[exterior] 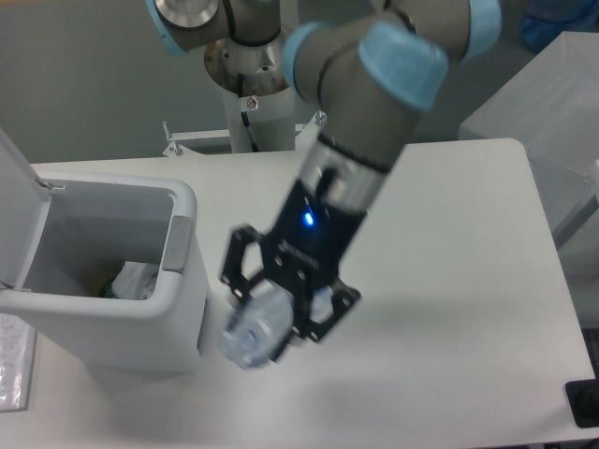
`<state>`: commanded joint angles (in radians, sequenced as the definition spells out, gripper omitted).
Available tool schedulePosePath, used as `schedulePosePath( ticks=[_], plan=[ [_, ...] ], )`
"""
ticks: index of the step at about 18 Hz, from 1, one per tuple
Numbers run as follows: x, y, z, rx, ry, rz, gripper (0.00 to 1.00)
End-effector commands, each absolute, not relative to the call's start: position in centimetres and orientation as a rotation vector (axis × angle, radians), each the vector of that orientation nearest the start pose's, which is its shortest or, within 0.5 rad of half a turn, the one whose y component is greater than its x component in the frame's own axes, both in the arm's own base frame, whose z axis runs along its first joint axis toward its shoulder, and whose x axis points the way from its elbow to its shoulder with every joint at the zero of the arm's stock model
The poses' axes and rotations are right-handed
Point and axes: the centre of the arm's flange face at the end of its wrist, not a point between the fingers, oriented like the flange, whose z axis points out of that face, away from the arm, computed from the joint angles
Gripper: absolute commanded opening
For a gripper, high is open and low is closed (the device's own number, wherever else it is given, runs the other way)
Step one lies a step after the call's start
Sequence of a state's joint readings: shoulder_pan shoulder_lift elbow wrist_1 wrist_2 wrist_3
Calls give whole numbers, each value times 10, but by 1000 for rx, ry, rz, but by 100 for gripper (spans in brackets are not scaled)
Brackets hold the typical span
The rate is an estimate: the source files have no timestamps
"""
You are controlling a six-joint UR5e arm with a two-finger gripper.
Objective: Place the trash in the trash can
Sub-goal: 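Lift the water bottle and carry it over the bin opening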
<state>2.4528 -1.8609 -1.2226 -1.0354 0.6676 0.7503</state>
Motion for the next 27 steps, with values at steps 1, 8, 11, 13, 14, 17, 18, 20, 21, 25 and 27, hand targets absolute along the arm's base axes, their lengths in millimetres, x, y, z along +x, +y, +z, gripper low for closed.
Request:
schedulePosePath(
  ticks=[1, 8, 11, 13, 14, 17, 18, 20, 21, 25, 27],
  plan=[
    [-346, 561, 605, -2086, 173, -254, 60],
    [-307, 561, 634, -1953, 228, -409, 61],
    [-288, 575, 626, -1952, 260, -452, 61],
    [-272, 587, 622, -1953, 289, -478, 63],
    [-268, 590, 619, -1954, 296, -487, 64],
    [-256, 604, 608, -1955, 320, -513, 66],
    [-255, 606, 606, -1957, 321, -519, 67],
    [-251, 611, 596, -1965, 323, -538, 68],
    [-247, 611, 593, -1967, 325, -545, 68],
    [-245, 610, 583, -1973, 322, -555, 68],
    [-245, 610, 582, -1974, 321, -557, 69]
  ],
)
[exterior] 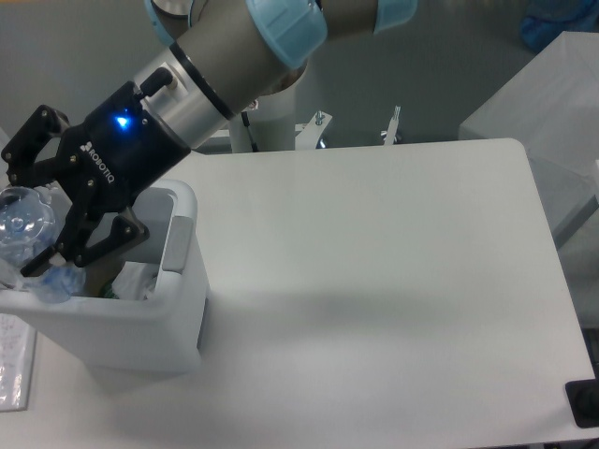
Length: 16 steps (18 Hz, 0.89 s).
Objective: Place the trash in the trash can
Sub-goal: 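Lift the water bottle and carry it over the bin opening, then lower the bottle into the bin and open the gripper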
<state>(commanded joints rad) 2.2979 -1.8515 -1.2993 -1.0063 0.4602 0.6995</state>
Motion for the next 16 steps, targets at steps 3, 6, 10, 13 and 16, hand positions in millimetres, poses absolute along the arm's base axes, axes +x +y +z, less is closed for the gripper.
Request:
schedulePosePath(
  ticks=[3, 6, 10, 13, 16],
  plan=[
    [-247, 608, 570, -1985, 308, -570, 69],
    [-249, 606, 550, -1999, 301, -585, 69],
    [-245, 598, 524, -2016, 319, -591, 73],
    [-238, 585, 519, -2014, 351, -569, 91],
    [-237, 570, 508, -2015, 368, -550, 94]
  ],
)
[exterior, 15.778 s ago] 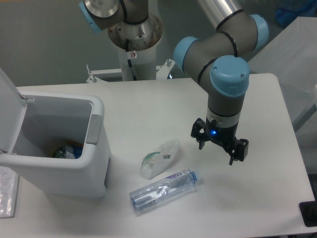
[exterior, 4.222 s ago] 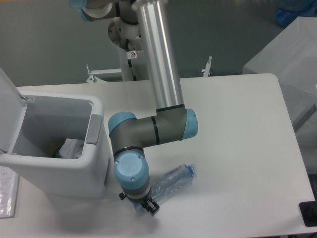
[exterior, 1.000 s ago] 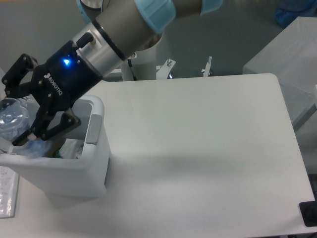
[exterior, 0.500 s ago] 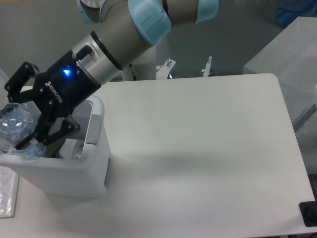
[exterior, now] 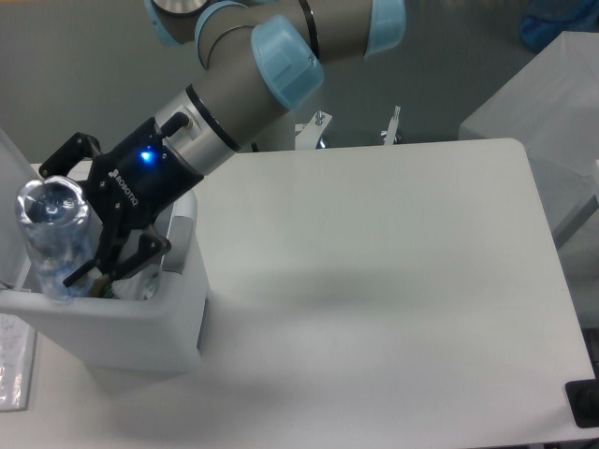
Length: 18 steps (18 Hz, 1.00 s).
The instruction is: Place the trash in the trash can
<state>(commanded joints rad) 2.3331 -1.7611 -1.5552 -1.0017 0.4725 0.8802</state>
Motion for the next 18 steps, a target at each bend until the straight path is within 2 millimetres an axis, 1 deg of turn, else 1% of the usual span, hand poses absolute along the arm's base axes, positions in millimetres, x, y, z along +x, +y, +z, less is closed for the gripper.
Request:
schedulePosePath(
  ticks=[2, 7, 8, 9, 10, 11, 12, 14, 15, 16, 17, 18],
  plan=[
    [-236, 560, 504, -2008, 399, -522, 94],
    [-237, 554, 507, -2007, 395, -512, 95],
    [-243, 552, 507, -2007, 387, -505, 98],
    [-255, 546, 508, -2009, 364, -489, 100],
    [-267, 541, 510, -2009, 345, -471, 100],
    [-283, 533, 512, -2011, 313, -454, 100],
    [-301, 524, 513, -2014, 275, -436, 100],
    [-341, 502, 507, -2022, 195, -397, 100],
    [-357, 492, 505, -2027, 167, -376, 100],
    [-372, 482, 501, -2053, 143, -333, 100],
    [-395, 470, 489, -2119, 127, -256, 100],
    [-415, 457, 479, -2198, 155, -146, 100]
  ],
)
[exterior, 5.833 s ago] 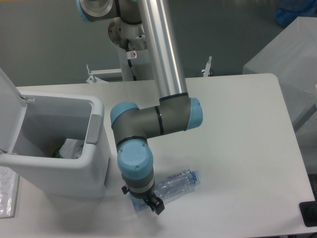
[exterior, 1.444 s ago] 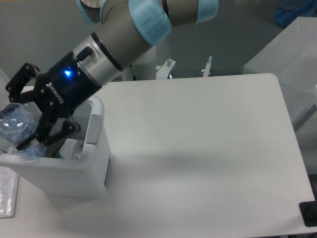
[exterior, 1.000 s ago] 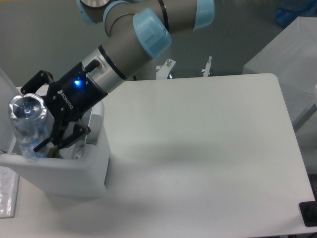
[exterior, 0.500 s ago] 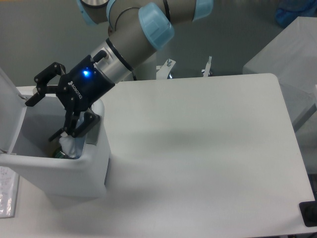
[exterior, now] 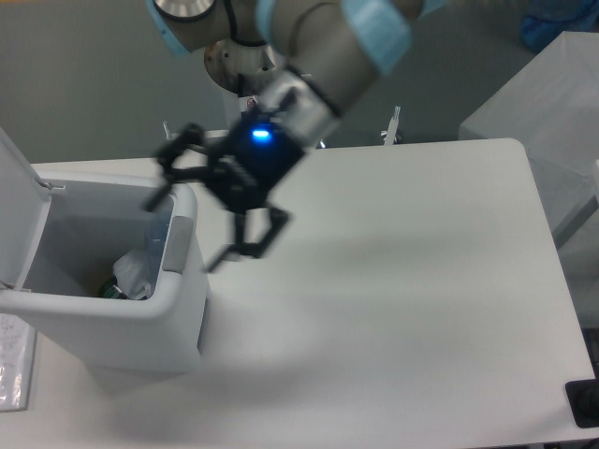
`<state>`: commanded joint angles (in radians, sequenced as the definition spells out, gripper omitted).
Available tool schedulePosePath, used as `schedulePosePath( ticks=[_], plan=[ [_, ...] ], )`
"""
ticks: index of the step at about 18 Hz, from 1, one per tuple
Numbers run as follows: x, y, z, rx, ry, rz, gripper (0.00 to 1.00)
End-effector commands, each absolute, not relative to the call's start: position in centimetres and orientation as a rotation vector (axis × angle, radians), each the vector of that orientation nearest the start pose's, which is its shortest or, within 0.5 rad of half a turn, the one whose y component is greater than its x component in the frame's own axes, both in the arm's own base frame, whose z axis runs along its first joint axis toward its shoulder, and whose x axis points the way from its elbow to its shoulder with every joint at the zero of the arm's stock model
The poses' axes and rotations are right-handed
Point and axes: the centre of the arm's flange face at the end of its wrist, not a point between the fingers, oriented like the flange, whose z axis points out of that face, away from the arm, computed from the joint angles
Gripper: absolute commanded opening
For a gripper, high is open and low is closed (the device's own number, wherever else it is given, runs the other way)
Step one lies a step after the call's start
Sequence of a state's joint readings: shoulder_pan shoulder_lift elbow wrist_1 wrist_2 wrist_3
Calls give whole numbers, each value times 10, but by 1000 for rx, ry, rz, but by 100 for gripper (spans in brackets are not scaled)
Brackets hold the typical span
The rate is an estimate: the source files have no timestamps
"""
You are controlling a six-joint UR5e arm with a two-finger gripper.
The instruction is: Place the trash in the trash can
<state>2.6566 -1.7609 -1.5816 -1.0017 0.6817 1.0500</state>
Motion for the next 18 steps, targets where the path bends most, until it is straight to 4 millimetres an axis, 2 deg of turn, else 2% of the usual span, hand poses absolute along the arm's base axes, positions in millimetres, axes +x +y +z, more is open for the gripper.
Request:
schedulePosePath(
  ticks=[1, 3, 6, 8, 10, 12, 13, 14, 15, 18],
  plan=[
    [-429, 448, 470, -2288, 188, -50, 100],
    [-453, 442, 441, -2455, 233, 60, 100],
    [-492, 428, 397, -2579, 267, 102, 100],
    [-511, 415, 395, -2606, 237, 129, 100],
    [-523, 397, 393, -2701, 202, 182, 100],
    [-530, 384, 382, -2823, 232, 222, 100],
    [-532, 382, 371, -2921, 277, 215, 100],
    [-533, 385, 372, -2959, 291, 231, 100],
    [-532, 397, 370, -2985, 321, 216, 100],
    [-533, 397, 368, -3006, 327, 203, 100]
  ],
)
